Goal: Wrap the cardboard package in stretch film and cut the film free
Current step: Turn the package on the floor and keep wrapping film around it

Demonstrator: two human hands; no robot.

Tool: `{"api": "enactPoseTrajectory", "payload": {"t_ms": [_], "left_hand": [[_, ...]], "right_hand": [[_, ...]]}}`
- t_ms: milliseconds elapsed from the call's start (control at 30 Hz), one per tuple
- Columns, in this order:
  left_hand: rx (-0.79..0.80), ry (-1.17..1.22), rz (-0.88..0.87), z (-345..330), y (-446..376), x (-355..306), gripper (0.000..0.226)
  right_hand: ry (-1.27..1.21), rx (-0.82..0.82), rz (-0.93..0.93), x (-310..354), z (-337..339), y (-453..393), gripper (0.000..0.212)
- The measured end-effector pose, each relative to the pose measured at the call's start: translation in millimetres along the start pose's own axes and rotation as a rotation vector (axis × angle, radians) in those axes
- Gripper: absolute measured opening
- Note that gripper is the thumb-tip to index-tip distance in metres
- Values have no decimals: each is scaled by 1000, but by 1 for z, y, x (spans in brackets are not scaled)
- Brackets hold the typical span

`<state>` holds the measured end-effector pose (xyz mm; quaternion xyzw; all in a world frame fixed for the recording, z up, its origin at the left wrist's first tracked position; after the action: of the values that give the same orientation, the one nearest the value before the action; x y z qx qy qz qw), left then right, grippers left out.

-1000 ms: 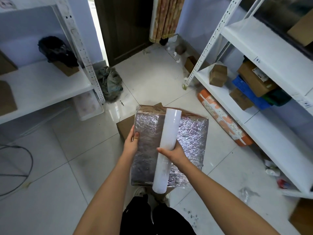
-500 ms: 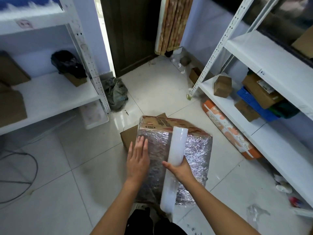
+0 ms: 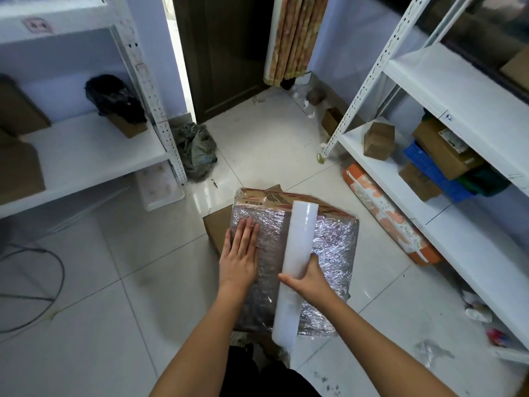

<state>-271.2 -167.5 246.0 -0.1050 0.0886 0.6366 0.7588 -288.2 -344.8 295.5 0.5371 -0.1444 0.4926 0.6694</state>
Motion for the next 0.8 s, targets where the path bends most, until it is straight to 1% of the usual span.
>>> {"api": "enactPoseTrajectory", "payload": {"t_ms": [100, 200, 233, 300, 333, 367, 467, 500, 567, 667, 733, 800], "left_hand": [[3, -56, -20, 3, -3, 1, 55], [-72, -38, -32, 17, -5, -6, 55], [-105, -30, -61, 23, -8, -9, 55], [-145, -36, -179, 35, -21, -17, 55], [-130, -49, -231, 37, -31, -20, 56], [-81, -64, -244, 41, -41, -20, 57], [111, -131, -183, 43, -65, -15, 62], [152, -147, -166, 43, -69, -13, 64], [166, -149, -139, 47, -75, -14, 63], [177, -94, -83, 56, -83, -15, 54], [179, -89, -67, 60, -85, -13, 54], [182, -85, -48, 62, -86, -10, 54]], "right_hand": [[36, -18, -20, -5, 9, 0, 82], [91, -47, -1, -1, 10, -2, 83], [107, -57, 6, 1, 10, -3, 83], [127, -62, 16, 2, 9, -4, 81], [138, -62, 18, 1, 9, -4, 80], [152, -63, 16, 0, 9, -4, 81], [163, -86, -8, -2, 13, -3, 85], [148, -100, -16, -2, 14, -4, 85], [137, -113, -27, 0, 16, -6, 85], [126, -132, -33, 4, 15, -8, 84], [85, -162, -35, 5, 17, -8, 85], [50, -157, -26, 4, 18, -8, 86]]}}
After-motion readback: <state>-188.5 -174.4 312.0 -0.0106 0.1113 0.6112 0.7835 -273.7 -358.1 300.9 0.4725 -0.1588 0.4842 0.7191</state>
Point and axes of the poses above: each hand's wrist, its own y-axis away from the middle knuckle, its own z-axis out of the back of the hand, x = y × z, the point moved 3 cm from there along -y, towards the middle knuckle, and after that the axes turned 5 degrees about x, right-handed, at the moved point
